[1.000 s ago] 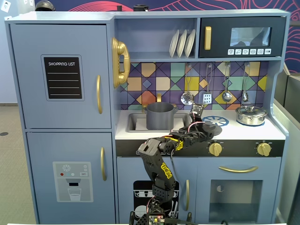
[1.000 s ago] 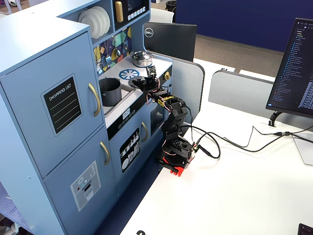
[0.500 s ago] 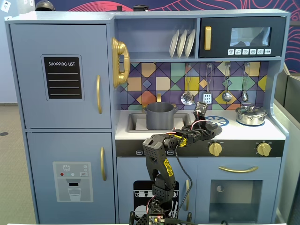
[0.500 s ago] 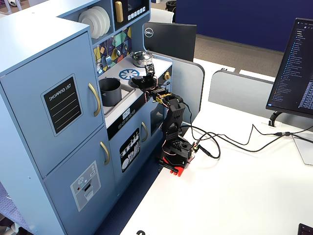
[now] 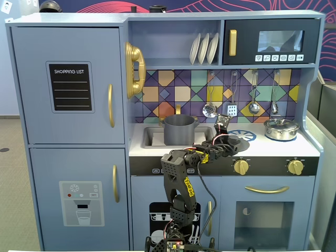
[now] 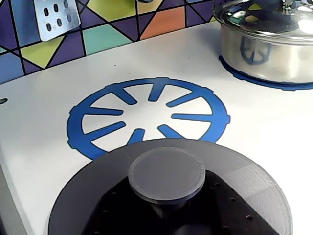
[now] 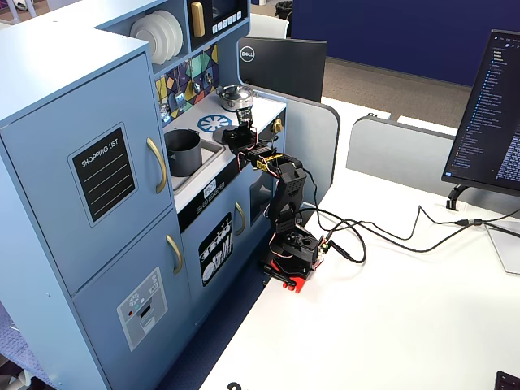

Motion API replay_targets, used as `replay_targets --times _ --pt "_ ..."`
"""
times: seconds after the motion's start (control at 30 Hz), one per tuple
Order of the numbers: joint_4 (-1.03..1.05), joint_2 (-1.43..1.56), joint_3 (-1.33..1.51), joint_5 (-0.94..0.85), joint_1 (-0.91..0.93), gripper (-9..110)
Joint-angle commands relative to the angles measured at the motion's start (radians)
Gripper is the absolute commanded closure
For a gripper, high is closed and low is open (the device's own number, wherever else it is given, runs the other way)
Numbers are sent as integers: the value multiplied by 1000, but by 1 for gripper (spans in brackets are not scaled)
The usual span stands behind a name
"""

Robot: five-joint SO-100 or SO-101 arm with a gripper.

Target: Pick up the lid from the counter and put it on the gray recipient

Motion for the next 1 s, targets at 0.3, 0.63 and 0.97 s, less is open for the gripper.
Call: replay_targets --times 0.3,0.63,0.97 --pt "117 84 -232 -64 -38 102" --pt "403 164 -525 -38 -153 102" --pt "554 233 -569 -28 -373 102"
